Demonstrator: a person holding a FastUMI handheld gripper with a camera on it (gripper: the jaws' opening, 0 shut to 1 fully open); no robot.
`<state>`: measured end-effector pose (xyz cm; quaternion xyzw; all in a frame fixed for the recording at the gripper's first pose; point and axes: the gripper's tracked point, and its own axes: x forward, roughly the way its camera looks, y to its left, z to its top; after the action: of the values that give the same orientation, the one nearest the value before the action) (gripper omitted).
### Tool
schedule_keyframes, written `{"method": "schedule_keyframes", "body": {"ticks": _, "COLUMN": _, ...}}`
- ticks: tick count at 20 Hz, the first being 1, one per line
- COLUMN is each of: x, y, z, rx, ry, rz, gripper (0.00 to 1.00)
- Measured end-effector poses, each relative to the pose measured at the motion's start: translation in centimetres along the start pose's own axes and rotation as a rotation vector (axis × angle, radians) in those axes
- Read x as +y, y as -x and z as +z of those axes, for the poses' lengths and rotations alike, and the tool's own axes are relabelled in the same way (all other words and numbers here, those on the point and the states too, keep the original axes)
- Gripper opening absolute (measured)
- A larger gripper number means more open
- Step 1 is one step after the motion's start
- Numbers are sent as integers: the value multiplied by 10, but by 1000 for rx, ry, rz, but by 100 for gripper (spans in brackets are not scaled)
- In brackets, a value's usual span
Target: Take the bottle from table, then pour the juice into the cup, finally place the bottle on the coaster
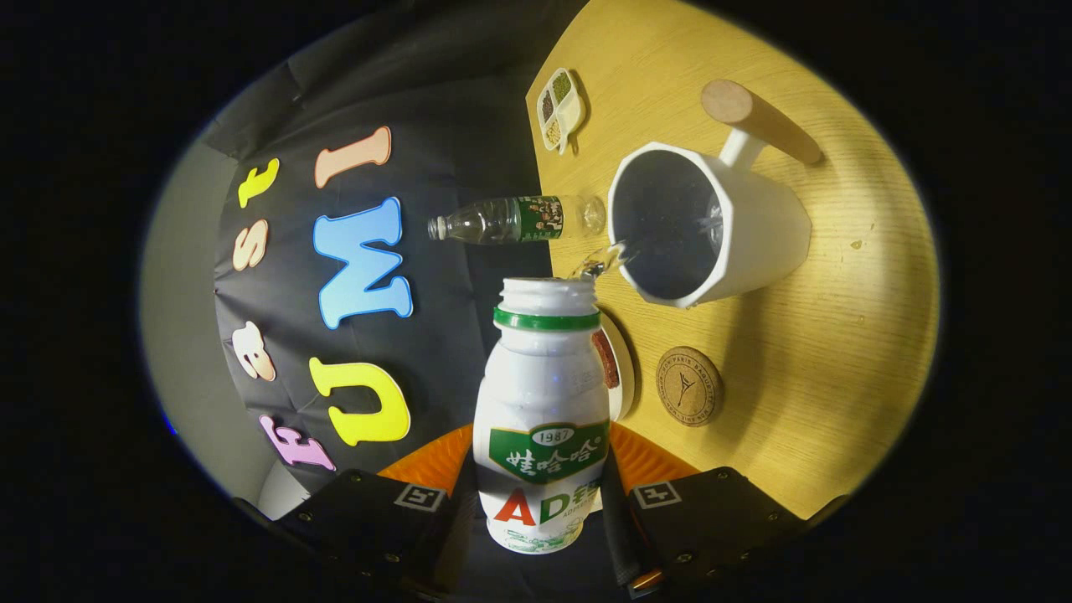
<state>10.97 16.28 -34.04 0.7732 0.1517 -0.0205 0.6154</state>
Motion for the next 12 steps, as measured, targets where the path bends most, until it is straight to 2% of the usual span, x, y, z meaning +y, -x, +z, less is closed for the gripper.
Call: {"method": "schedule_keyframes", "body": {"ticks": 12, "x": 8, "y": 2, "z": 1, "rx": -3, "ry": -14, "rz": 12, "gripper": 66}}
